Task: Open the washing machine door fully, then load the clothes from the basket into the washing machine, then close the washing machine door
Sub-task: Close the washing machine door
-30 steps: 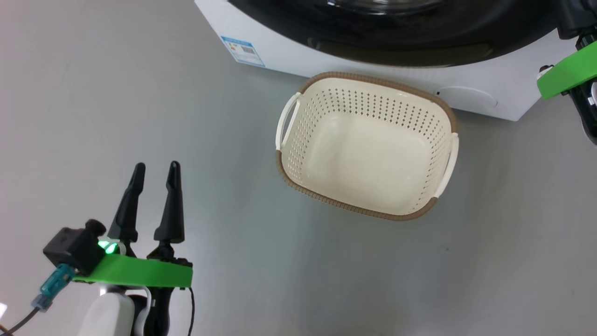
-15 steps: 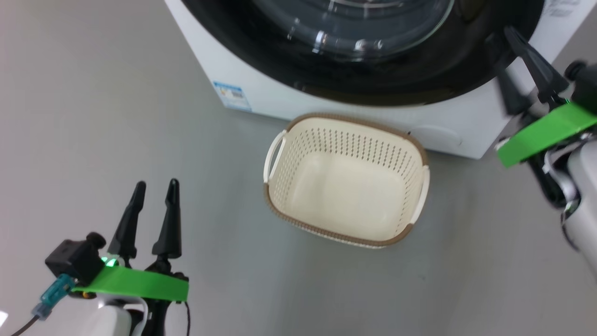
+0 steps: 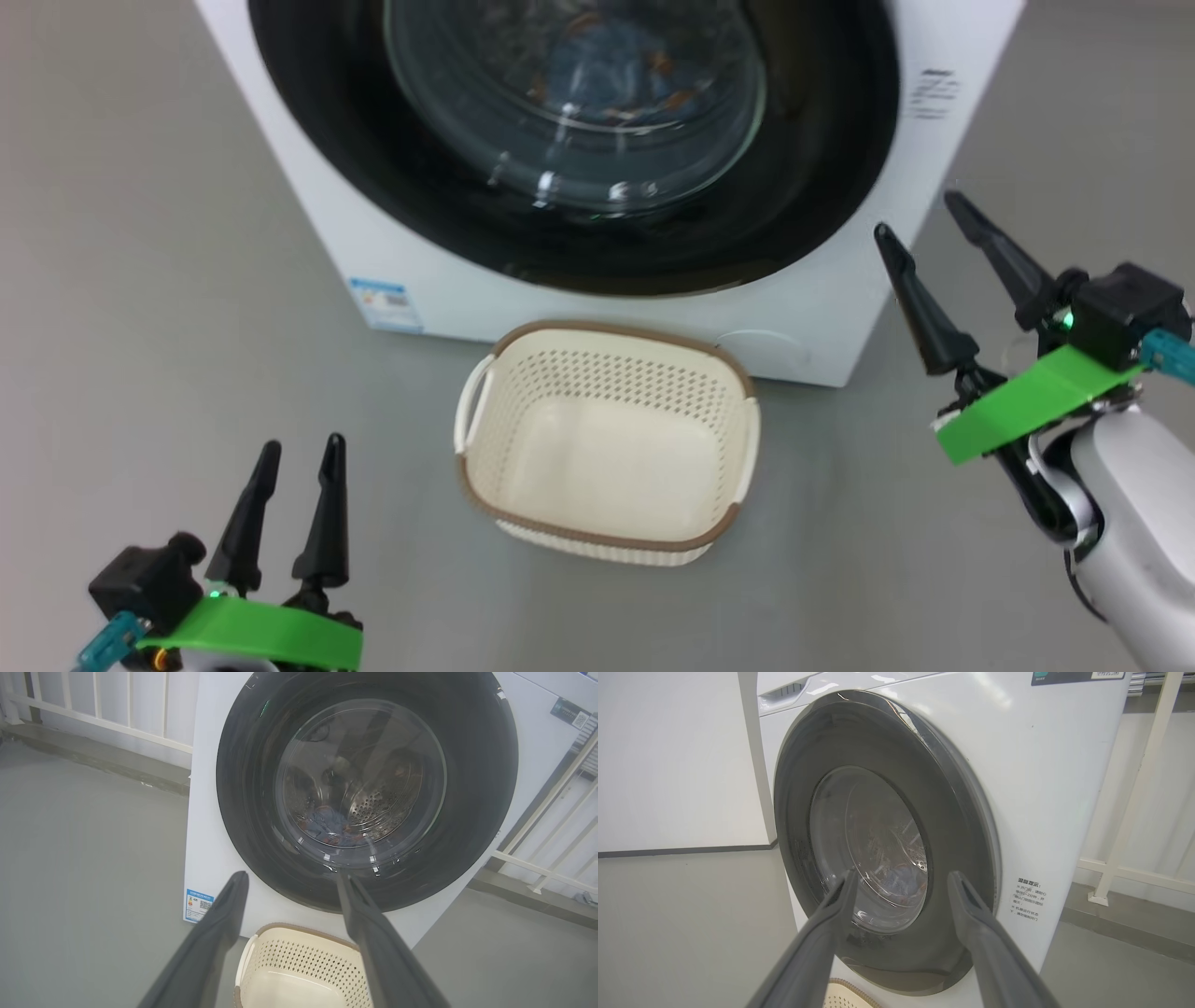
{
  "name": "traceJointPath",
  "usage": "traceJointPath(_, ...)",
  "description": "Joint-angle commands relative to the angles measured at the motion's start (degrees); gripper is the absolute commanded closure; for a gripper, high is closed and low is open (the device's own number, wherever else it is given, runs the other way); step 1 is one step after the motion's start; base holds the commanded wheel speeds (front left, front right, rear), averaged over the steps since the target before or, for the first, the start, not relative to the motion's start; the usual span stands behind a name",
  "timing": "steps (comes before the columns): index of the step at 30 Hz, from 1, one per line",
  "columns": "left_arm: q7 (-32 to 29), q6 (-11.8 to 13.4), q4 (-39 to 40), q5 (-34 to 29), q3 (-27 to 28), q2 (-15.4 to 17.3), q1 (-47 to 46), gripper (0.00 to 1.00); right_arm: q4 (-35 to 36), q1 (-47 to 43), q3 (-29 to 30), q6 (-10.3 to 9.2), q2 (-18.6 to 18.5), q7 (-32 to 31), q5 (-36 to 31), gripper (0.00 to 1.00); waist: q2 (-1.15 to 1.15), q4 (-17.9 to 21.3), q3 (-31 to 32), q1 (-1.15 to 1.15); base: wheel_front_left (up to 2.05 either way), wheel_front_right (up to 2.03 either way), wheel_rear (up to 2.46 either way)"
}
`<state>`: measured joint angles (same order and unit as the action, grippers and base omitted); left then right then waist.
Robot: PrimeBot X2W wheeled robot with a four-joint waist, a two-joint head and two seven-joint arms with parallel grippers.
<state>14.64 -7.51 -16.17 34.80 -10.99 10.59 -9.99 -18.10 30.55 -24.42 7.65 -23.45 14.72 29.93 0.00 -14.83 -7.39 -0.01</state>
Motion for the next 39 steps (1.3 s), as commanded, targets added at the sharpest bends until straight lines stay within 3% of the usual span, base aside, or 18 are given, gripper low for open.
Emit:
traceJointPath(1, 0.4, 0.0, 1.0, 0.1, 2.4, 1.6, -0.3, 0.00, 2.0, -1.6, 0.0, -0.16, 0.0, 0.3, -0.7, 0.00, 0.00, 3.9, 3.7, 0.01, 0.00, 0.00, 0.00)
traceJointPath(20, 0.4, 0.3, 1.5, -1.0, 4.8, 1.5, 4.3, 0.00, 8.6, -17.6, 4.8, -0.16, 3.6, 0.3, -0.9, 0.00, 0.00, 11.5, 8.8, 0.01, 0.00, 0.00, 0.00)
traceJointPath(39, 0.3, 0.2, 2.7, 1.6, 4.3, 2.2, 5.6, 0.00, 7.6, -23.2, 8.5, -0.16, 5.2, 0.3, -2.8, 0.00, 0.00, 14.0, 9.1, 0.01, 0.00, 0.00, 0.00)
